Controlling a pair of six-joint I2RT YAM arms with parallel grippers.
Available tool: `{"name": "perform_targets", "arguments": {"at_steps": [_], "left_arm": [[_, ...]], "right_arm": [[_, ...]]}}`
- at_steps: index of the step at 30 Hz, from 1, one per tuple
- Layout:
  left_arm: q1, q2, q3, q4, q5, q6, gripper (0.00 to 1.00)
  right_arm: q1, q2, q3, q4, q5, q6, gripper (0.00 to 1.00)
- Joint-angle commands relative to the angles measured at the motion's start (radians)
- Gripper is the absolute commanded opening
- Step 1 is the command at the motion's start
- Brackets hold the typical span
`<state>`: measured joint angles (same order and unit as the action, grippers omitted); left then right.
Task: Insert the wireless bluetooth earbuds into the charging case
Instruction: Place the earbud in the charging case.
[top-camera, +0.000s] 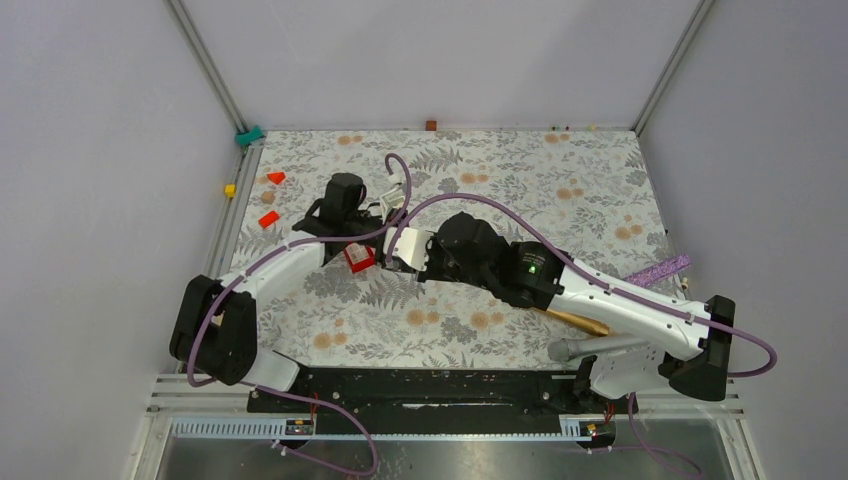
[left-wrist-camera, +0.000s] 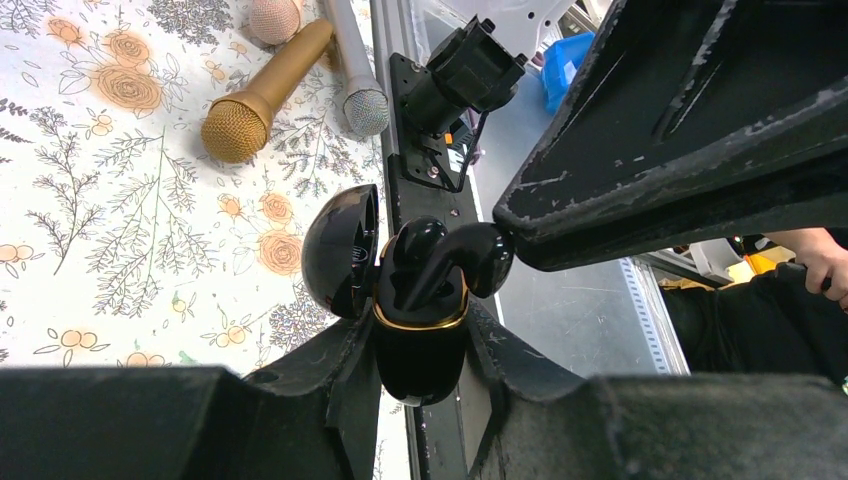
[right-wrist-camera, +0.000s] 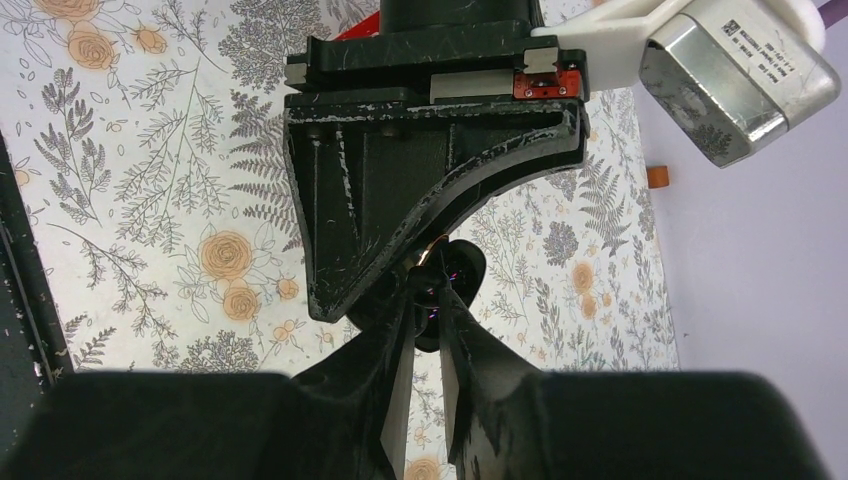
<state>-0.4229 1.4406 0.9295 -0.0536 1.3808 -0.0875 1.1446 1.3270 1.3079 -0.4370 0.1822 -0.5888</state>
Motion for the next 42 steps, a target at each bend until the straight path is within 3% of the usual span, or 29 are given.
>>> {"name": "perform_targets", "arguments": {"at_steps": [1,17,23,31,35,38,42], "left_arm": [[-0.006,-0.058,-0.005,0.072,0.048,0.004,0.17],[-0.027,-0.081,-0.015,0.007,0.066,0.081,0.17],[-0.042,-0.078,0.028,-0.182,0.063,0.267,0.18],[-0.043,-0.092,0.05,-0.286,0.055,0.396,0.18],[-0.042,-0.102,0.087,-0.48,0.029,0.595,0.19],[-0.041,-0.117,0.103,-0.536,0.021,0.66,0.2],[-0.041,-0.146,0.106,-0.537,0.011,0.666,0.21]], "right_arm": [[0.014,0.014,0.034,0.008,-0.002,0.018,0.22],[0.014,0.025,0.04,0.028,0.043,0.015,0.23],[0.014,0.029,0.041,0.033,0.052,0.008,0.24],[0.012,0.009,0.065,-0.005,0.043,0.005,0.26],[0.012,-0.038,0.129,-0.122,-0.069,0.002,0.31],[0.009,-0.069,0.183,-0.234,-0.157,-0.014,0.37],[0.001,-0.124,0.203,-0.299,-0.237,-0.031,0.6]]}}
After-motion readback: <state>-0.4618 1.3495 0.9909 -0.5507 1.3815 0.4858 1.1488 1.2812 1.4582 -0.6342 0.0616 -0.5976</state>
